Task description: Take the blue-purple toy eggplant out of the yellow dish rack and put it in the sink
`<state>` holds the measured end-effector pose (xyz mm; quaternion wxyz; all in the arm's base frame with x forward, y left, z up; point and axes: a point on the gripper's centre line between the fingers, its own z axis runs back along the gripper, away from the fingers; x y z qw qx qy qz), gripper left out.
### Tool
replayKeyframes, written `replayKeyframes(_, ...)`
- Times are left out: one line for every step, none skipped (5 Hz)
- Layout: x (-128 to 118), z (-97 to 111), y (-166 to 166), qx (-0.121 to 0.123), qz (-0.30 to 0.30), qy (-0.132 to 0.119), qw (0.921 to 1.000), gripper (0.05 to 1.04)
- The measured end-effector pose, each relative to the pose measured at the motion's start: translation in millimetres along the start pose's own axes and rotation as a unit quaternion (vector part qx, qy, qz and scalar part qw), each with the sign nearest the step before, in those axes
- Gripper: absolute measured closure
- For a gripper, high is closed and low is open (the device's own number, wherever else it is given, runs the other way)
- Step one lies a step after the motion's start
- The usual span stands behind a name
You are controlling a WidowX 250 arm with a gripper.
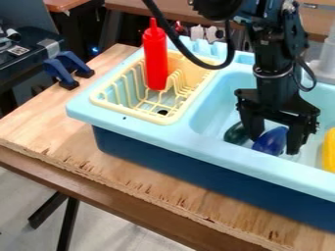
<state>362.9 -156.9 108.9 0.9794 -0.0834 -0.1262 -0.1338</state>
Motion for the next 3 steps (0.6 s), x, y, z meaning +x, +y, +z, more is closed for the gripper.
replayKeyframes(-3, 25, -5, -0.003, -0.010, -0.023, 0.9997, 0.079)
replayKeyframes(-7, 67, 0, 0.020, 0.004, -0.045, 0.9988, 0.081)
replayKeyframes(-18, 82, 11, 0.058, 0.021, -0.018, 0.9979, 0.081)
